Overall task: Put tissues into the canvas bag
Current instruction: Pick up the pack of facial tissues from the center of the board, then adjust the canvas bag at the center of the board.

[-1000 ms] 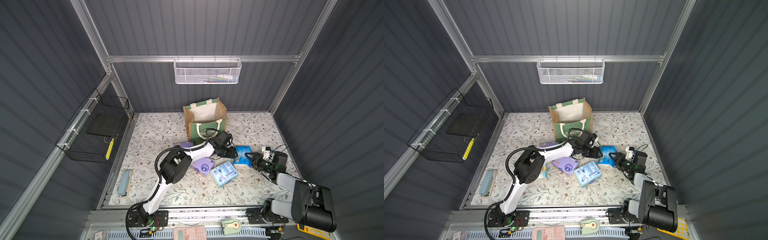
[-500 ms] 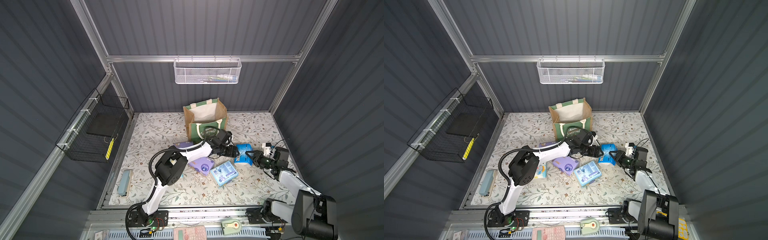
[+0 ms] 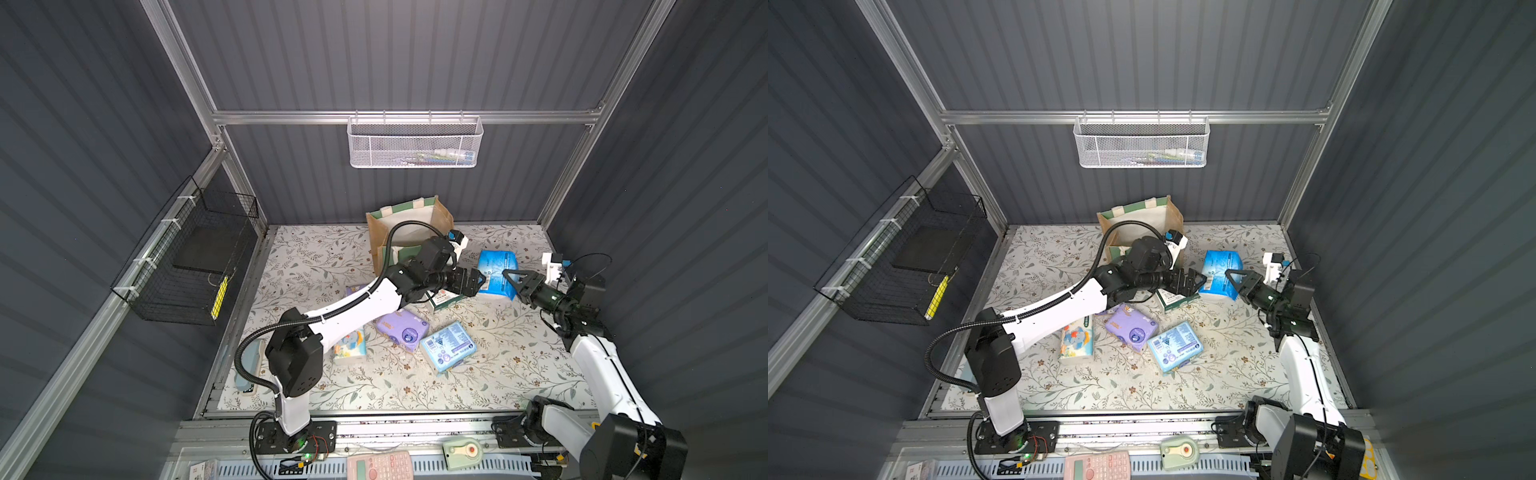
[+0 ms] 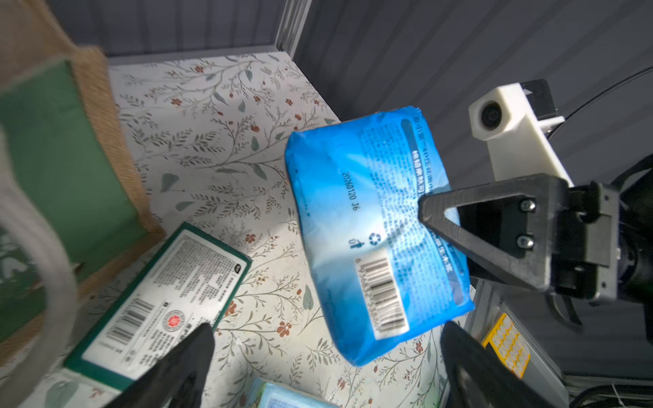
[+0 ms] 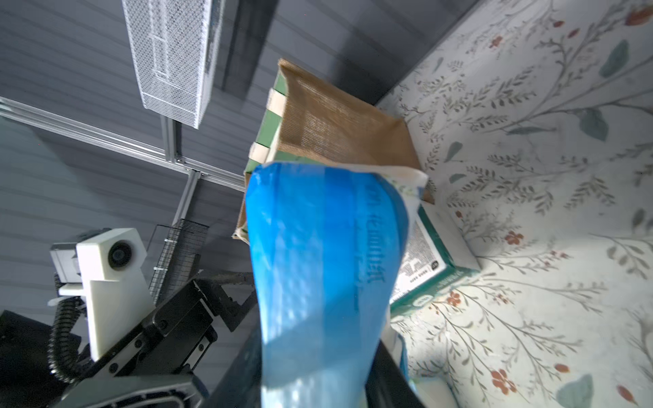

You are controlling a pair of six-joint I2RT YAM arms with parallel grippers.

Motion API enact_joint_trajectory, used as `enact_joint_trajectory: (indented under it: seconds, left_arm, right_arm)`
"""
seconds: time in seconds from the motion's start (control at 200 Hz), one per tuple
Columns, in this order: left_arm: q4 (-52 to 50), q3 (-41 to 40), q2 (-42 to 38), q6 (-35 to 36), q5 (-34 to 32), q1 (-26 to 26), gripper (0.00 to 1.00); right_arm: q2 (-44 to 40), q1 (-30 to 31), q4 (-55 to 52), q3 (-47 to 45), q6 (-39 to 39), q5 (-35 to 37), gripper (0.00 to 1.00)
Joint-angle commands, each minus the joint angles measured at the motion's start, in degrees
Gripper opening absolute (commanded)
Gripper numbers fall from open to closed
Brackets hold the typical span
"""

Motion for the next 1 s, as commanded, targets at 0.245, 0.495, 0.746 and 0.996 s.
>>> enact_joint_trajectory:
  seconds: [0.245, 0.495, 0.746, 0.996]
  left_arm:
    - [-8.69, -1.6, -9.3, 5.79, -14.94, 7.23, 1.0]
    - [-9.89, -5.79, -13.17, 2.99, -16.67, 15.04, 1.0]
    - [-11.32, -4.52, -10.12, 1.79, -11.22, 22.07, 1.0]
    - [-10.54, -2.41, -5.69, 1.09, -4.07, 26.23, 0.98]
  right_arm:
    - [8.38, 5.17, 10.26, 15.61, 9.38, -2.05, 0.37]
    - [18.9, 12.85, 13.08, 28.99, 11.74, 0.03, 0.37]
    - [30.39, 19.77, 11.65, 42.16, 11.65, 3.75, 0.37]
    - [39.75, 23.95, 8.99, 51.46, 10.96, 7.67, 0.37]
